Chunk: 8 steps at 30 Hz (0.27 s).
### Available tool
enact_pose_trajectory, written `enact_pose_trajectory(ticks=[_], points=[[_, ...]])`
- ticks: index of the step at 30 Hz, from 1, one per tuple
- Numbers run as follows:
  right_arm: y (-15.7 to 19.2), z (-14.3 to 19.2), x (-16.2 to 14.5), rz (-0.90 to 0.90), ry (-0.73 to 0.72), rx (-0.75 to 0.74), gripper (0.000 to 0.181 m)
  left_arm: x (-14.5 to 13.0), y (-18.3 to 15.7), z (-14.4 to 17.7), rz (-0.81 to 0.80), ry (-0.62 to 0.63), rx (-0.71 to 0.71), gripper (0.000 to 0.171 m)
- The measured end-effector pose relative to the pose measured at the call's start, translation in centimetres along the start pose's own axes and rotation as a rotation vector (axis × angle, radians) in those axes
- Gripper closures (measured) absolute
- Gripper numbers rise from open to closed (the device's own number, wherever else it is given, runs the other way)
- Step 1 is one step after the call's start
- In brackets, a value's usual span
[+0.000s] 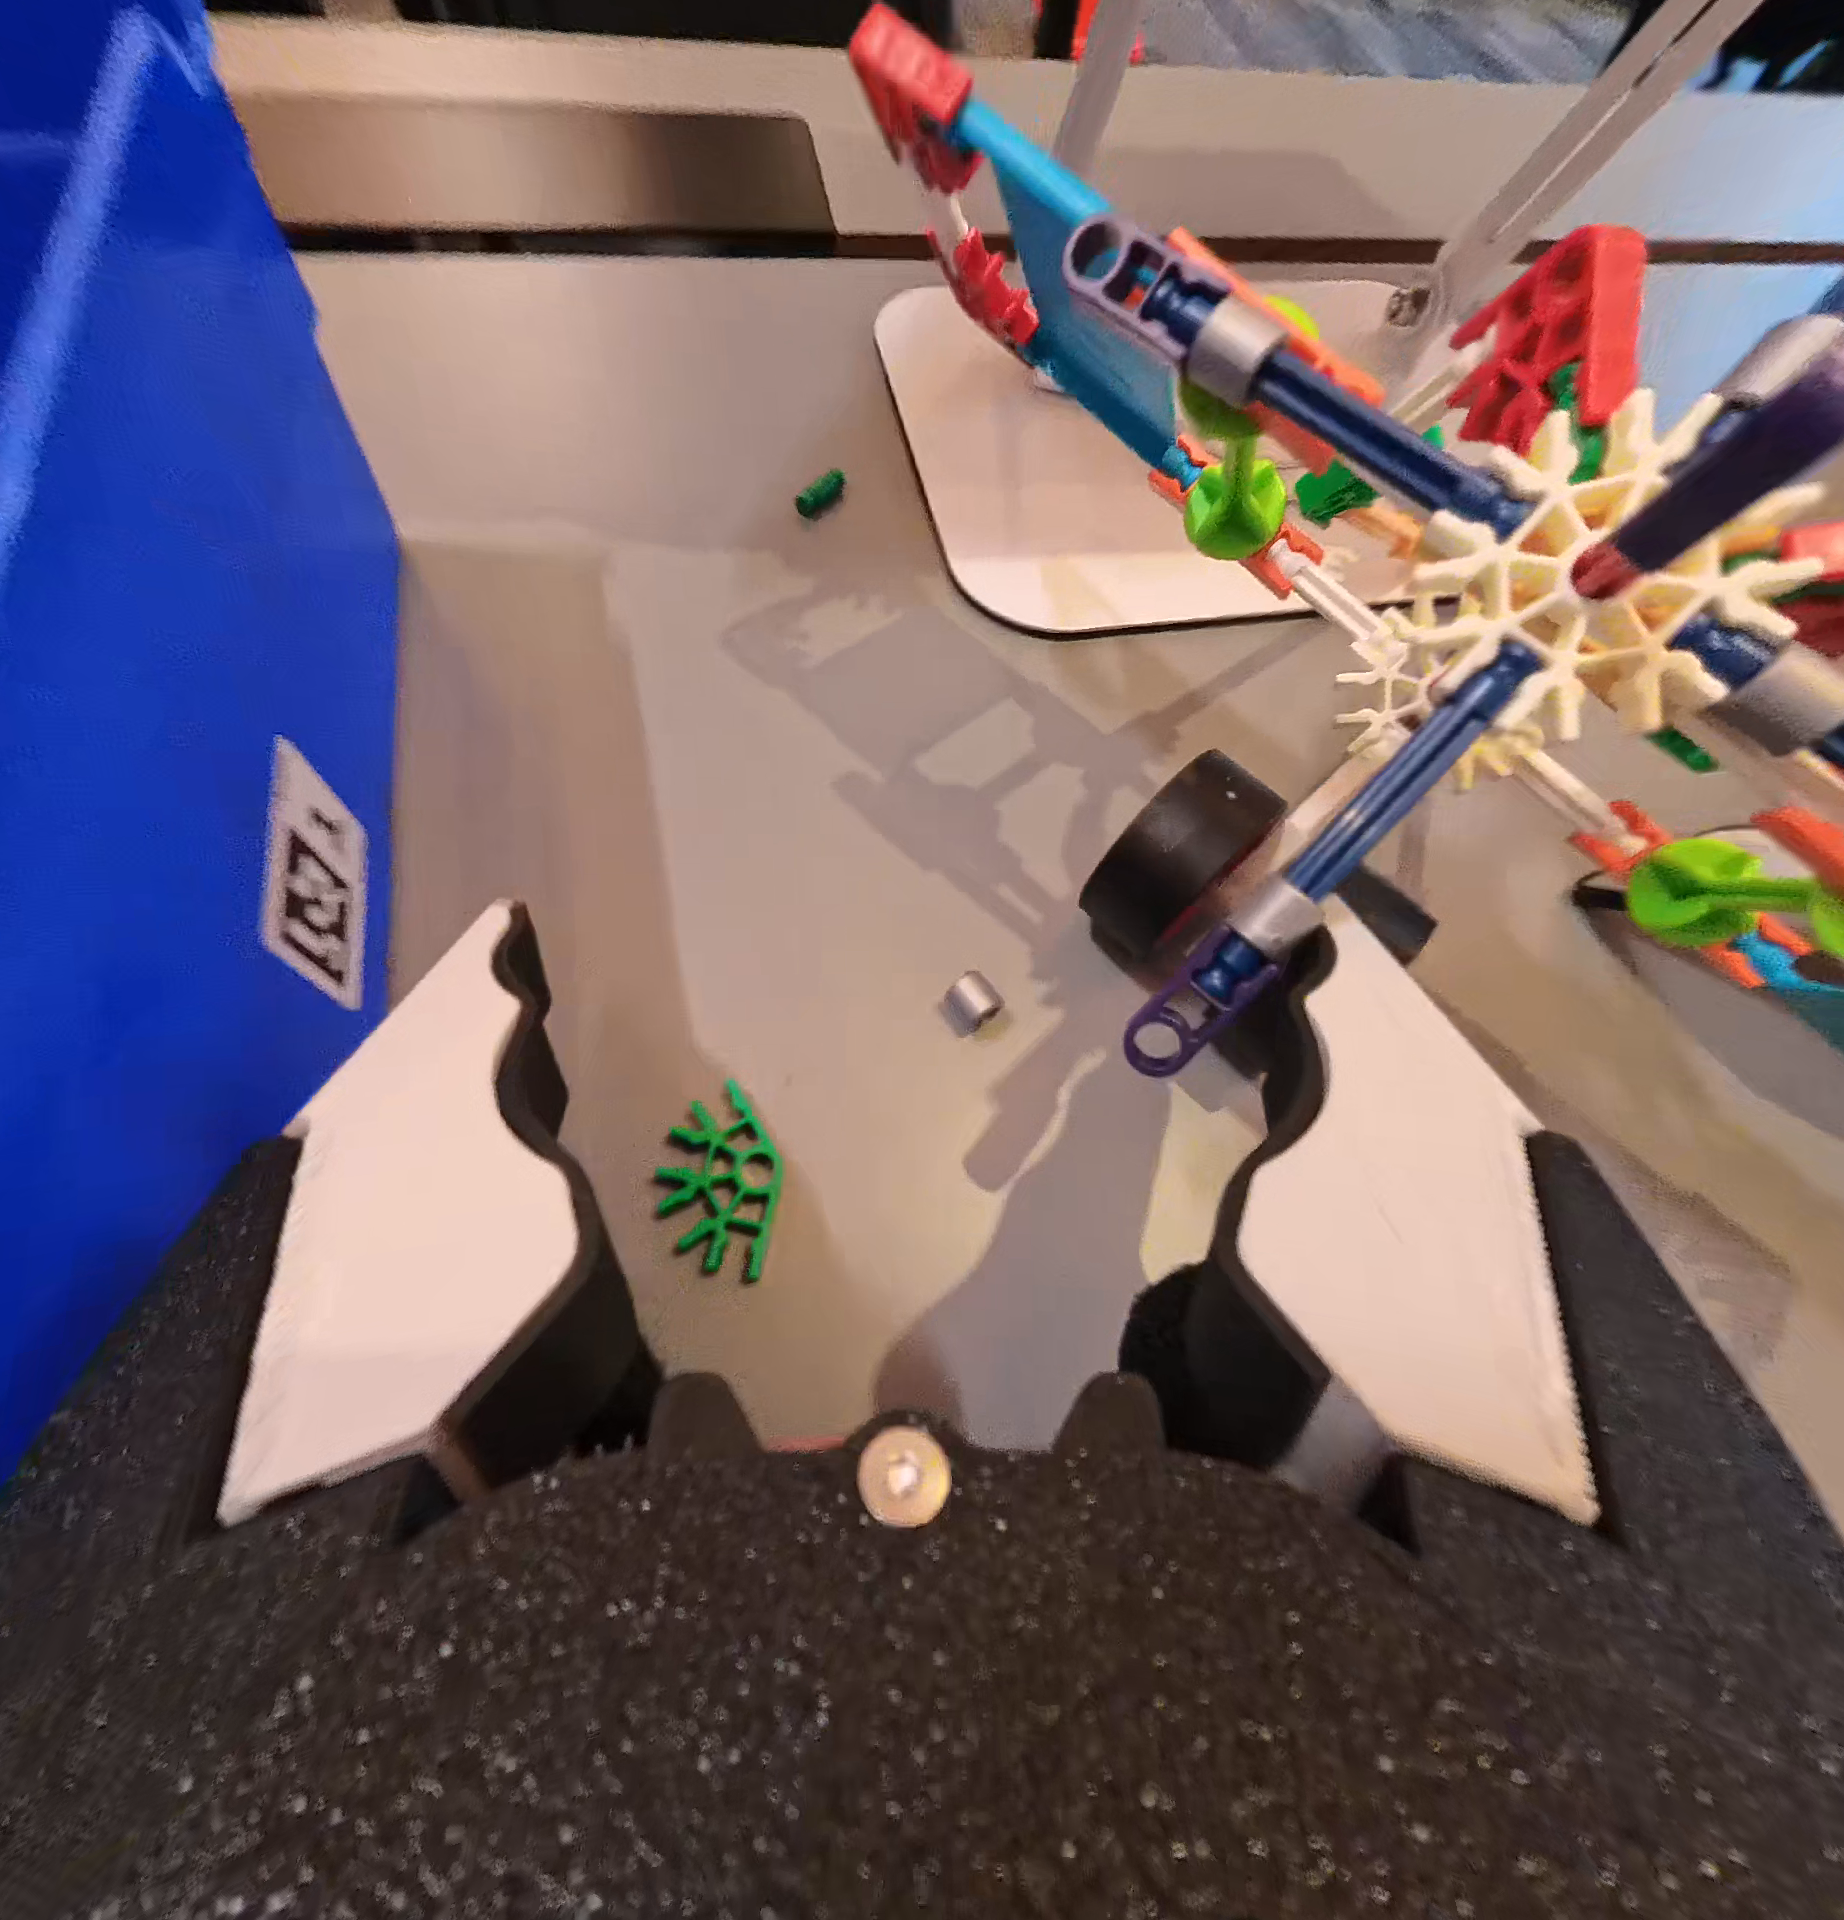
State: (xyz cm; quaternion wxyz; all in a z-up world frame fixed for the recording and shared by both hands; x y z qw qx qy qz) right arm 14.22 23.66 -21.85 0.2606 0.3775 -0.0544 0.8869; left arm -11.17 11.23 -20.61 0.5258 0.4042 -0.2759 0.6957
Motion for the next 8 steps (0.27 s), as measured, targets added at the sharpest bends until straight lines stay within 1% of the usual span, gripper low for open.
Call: enact_pose_trajectory(ticks=[2,4,6,8], points=[[0.0,0.0,-0.1,-0.023,0.001,0.001,0.055,-0.2,-0.1,0.7,-0.030,-0.030,0.028,0.039],[-0.2,0.0,-0.2,-0.049,0.007,0.019,0.054,-0.3,0.0,1.0,-0.033,-0.030,0.031,0.041],[-0.2,0.0,-0.2,-0.046,0.005,0.016,0.055,-0.4,0.4,0.7,0.010,0.018,-0.008,0.043],[-0.3,0.0,-0.2,-0.047,0.005,0.016,0.055,-0.2,1.0,0.4,0.015,0.084,-0.038,0.044]])
Point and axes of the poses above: each gripper's, where its closed fingertips meet, z back along the fingers, x out of its top, y = z × x across the jaws, the point moved 10 cm from there along z, back along the fingers, and after that the axes turned 13 degrees about x, right-handed, at the moved point
